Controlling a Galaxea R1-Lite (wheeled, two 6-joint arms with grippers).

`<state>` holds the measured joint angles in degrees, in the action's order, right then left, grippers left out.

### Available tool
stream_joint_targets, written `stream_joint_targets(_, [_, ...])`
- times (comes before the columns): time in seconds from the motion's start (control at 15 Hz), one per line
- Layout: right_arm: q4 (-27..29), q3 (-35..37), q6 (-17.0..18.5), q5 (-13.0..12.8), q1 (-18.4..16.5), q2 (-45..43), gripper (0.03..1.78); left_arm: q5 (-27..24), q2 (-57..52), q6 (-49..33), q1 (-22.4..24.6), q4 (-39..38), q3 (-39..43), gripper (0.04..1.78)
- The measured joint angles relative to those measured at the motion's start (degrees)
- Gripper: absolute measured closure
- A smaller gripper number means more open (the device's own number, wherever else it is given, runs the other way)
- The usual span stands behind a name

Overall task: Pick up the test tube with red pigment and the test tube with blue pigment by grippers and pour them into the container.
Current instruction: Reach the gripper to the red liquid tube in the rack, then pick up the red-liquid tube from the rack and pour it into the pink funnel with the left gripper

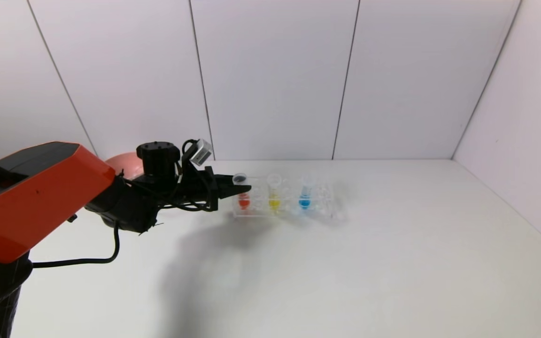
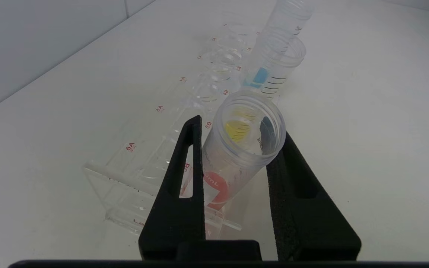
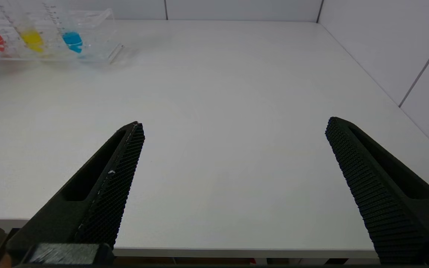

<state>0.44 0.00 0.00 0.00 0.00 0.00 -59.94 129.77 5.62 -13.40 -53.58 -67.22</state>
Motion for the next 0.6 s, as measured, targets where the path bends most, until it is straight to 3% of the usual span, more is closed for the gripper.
stream_joint_targets(0.6, [0.00,0.00,0.00,0.00,0.00,0.00,0.04,-0.04,-0.59,-0.20,-0.16,0.38,-1.02,1.32])
